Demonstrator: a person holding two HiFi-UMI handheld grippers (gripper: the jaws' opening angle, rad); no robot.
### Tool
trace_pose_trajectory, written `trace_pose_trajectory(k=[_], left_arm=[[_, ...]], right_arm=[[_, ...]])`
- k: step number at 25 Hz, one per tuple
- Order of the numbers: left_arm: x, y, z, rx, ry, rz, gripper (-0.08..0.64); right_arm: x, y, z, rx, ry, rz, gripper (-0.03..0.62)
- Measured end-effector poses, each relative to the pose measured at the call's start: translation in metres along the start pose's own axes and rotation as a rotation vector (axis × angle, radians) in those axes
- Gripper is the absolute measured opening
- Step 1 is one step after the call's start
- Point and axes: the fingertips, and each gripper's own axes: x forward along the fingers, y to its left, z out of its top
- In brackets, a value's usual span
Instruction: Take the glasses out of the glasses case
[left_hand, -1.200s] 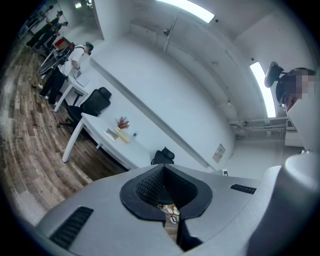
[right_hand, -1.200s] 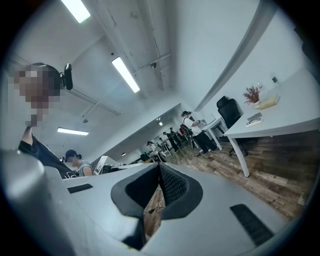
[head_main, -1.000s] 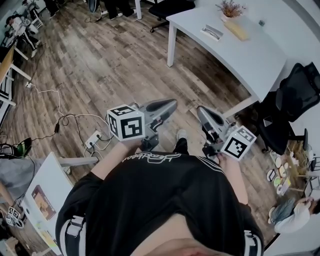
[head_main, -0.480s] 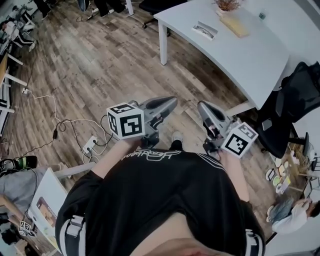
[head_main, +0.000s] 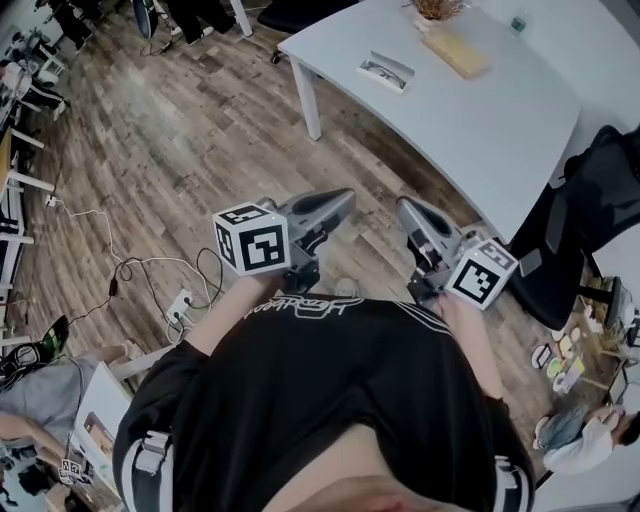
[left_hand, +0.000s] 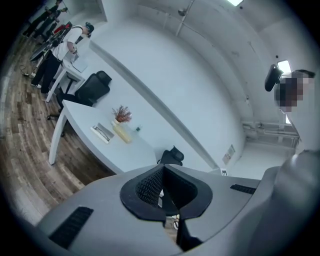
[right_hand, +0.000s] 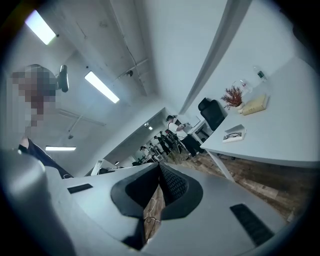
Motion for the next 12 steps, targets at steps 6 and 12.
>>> trace_pose_trajectory(k=[6, 12], left_arm=[[0.029, 0.012, 0.017, 0.014, -0.002, 0.024, 0.008], [0.039, 0.020, 0.022, 0.020, -0.008, 0.023, 0.008]], right_arm=[[-0.002, -0.034, 0.029, -0.027, -0.018, -0.012, 0.009], [0.000, -0.049, 0.036, -0.035, -0.025, -0.020, 0.009]])
